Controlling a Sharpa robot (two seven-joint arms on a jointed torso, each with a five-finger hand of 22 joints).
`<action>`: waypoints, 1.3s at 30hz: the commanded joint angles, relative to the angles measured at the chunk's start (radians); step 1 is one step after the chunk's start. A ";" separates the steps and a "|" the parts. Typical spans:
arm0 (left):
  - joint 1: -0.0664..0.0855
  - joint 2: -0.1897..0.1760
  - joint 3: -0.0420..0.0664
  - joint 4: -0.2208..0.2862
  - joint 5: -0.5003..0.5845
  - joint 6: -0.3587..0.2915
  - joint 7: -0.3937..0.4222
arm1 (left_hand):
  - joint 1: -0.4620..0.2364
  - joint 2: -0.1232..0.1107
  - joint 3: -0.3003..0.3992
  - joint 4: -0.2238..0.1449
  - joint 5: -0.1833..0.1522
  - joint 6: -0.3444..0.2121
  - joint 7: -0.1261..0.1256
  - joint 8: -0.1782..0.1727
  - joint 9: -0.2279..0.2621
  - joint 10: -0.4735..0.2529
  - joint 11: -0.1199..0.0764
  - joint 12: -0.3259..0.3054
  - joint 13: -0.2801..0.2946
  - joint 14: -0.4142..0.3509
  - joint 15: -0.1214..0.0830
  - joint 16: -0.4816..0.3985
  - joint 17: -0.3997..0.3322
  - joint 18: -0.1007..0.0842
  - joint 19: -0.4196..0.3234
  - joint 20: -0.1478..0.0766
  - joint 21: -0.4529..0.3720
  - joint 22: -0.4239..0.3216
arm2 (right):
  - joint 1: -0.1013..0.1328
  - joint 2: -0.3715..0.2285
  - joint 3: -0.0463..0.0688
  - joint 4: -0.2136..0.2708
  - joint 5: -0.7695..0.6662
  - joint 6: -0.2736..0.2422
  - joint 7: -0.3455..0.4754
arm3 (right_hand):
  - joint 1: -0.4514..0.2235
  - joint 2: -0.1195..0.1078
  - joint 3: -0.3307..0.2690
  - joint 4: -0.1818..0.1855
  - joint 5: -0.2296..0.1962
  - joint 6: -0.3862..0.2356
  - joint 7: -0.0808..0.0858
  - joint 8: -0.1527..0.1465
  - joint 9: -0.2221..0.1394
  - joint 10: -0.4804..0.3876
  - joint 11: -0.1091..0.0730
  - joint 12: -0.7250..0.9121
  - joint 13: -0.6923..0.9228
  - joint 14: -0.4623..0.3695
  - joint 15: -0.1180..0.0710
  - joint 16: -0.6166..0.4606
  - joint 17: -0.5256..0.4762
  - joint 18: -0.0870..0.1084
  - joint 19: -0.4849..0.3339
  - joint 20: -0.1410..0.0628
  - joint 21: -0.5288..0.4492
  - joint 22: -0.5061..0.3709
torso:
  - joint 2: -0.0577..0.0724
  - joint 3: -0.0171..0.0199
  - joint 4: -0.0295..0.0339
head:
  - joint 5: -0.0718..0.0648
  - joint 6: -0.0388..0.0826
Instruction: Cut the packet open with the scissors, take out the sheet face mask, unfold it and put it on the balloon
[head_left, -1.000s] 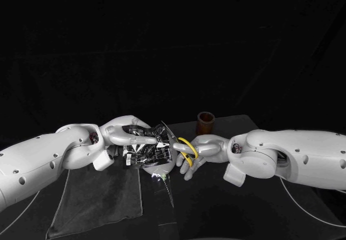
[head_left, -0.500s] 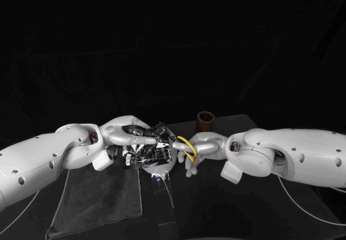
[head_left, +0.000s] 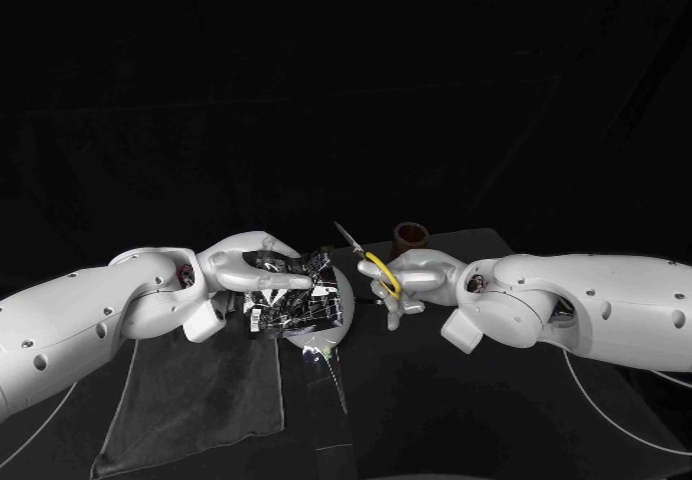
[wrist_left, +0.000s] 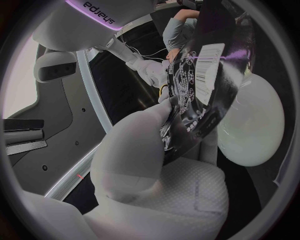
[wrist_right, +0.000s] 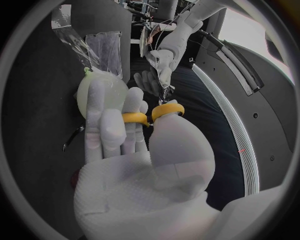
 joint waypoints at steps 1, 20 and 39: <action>0.001 -0.003 0.001 0.004 0.021 0.000 0.008 | -0.003 0.010 0.024 -0.030 0.004 0.008 -0.002 0.007 0.024 0.002 -0.008 0.001 0.001 -0.002 -0.001 0.001 0.001 0.012 -0.005 0.000 0.006 0.002 | 0.001 -0.007 0.001 -0.005 0.036 -0.114 0.064 | 0.175 0.177 -0.015 0.001 0.005 0.096 -0.070 0.179 0.128 0.091 -0.045 0.573 0.396 0.060 -0.040 0.004 0.010 0.014 -0.011 0.003 0.009 0.010 | 0.000 0.0001 0.0000 | -0.004 0.005; 0.001 -0.056 0.000 0.036 0.231 -0.141 0.026 | -0.005 0.013 0.024 -0.030 0.004 0.005 0.000 0.005 0.024 0.000 -0.007 0.000 0.001 -0.003 0.000 0.000 0.002 0.011 -0.009 0.000 0.010 0.004 | -0.001 -0.054 -0.001 -0.088 -0.106 -0.193 0.115 | 0.273 0.203 -0.069 -0.027 0.009 -0.061 -0.041 -0.118 0.047 0.031 -0.019 0.394 0.217 -0.006 -0.017 -0.220 -0.067 0.011 -0.076 0.021 0.019 0.037 | 0.000 0.0002 0.0008 | -0.006 0.009; -0.004 -0.125 -0.001 0.100 0.308 -0.204 0.029 | -0.006 0.013 0.025 -0.030 0.004 0.005 0.000 0.005 0.024 0.000 -0.007 0.000 0.001 -0.003 0.000 0.000 0.002 0.011 -0.009 0.000 0.010 0.005 | -0.022 -0.078 -0.002 -0.115 -0.258 -0.190 0.078 | 0.443 0.208 -0.020 -0.085 0.010 -0.069 -0.020 -0.257 -0.041 0.003 0.000 0.138 0.013 -0.064 0.002 -0.501 -0.188 0.015 -0.119 0.044 0.007 0.044 | -0.001 -0.0013 0.0007 | -0.002 0.005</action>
